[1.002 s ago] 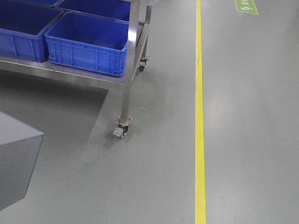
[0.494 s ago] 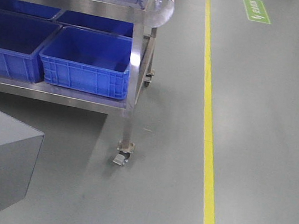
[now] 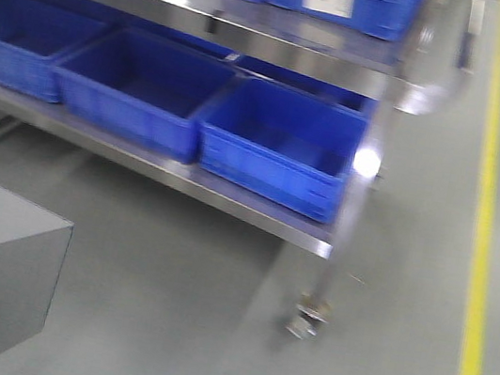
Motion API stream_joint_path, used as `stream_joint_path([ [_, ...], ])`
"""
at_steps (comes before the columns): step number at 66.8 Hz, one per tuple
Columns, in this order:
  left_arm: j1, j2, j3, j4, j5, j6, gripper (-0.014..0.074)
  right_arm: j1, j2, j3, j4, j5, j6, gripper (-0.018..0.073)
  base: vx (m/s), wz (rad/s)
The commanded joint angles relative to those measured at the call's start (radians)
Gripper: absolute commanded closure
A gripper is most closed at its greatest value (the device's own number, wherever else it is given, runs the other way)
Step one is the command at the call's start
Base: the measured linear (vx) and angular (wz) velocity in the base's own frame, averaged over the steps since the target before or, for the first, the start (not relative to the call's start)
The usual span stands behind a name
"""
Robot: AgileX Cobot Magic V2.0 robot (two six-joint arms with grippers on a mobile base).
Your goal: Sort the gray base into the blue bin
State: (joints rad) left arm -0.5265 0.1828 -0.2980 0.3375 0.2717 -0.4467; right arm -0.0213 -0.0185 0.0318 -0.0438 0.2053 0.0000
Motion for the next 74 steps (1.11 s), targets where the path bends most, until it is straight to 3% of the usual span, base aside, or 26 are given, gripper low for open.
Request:
stream_joint_path([
  [1,-0.008,0.008,-0.031,-0.001,-0.103,-0.005,0.0603,-0.006,-0.007,0.005,-0.009,-0.079,-0.012,0.0564,0.25,0.95],
  [28,-0.008,0.008,-0.031,-0.001,-0.103,-0.005,0.0603,-0.006,-0.007,0.005,-0.009,-0.08,-0.012,0.0564,0.24,0.91],
  [74,-0.008,0.008,-0.031,-0.001,-0.103,-0.005,0.0603,-0.006,-0.007,0.005,-0.009,-0.079,-0.012,0.0564,0.21,0.69],
])
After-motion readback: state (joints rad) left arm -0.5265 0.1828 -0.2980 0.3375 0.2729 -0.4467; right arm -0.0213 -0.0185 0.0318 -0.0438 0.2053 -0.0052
